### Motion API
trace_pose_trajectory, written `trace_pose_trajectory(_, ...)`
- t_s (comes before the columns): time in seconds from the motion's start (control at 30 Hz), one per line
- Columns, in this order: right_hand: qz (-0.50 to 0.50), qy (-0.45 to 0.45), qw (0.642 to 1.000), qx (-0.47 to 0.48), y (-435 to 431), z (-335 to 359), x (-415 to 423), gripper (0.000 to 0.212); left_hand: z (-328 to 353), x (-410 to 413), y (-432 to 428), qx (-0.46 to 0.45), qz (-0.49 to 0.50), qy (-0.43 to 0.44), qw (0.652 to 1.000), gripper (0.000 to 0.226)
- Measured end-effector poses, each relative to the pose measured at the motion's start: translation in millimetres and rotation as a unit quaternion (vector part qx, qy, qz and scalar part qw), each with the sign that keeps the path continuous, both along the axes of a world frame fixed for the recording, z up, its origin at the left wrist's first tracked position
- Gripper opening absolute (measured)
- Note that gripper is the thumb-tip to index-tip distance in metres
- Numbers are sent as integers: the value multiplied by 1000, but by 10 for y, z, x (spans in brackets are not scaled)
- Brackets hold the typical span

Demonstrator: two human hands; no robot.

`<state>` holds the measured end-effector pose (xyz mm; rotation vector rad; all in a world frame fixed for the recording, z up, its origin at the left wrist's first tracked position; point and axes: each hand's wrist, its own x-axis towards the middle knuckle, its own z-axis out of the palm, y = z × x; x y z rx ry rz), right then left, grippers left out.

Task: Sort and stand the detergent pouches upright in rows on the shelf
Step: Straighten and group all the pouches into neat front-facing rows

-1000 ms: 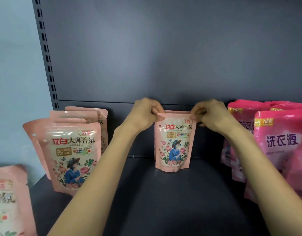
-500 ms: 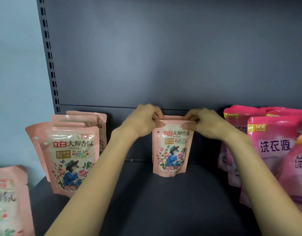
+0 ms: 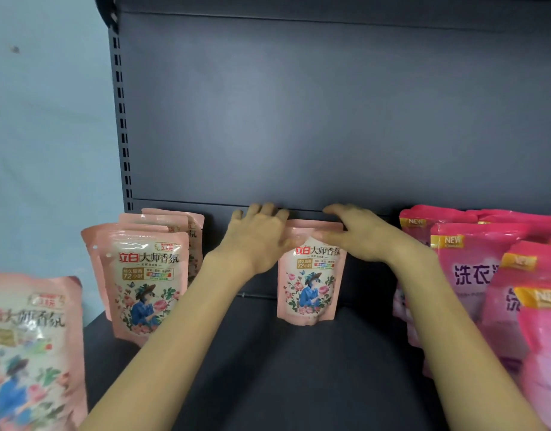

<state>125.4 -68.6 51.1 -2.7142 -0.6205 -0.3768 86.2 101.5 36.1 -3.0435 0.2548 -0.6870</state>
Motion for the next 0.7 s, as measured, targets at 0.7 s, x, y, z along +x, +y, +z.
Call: trace_pose_trajectory(0.7,-104,-132,971,-173,147,-652,-1444,70,-715,-1576,626,72,12,-81,994,57)
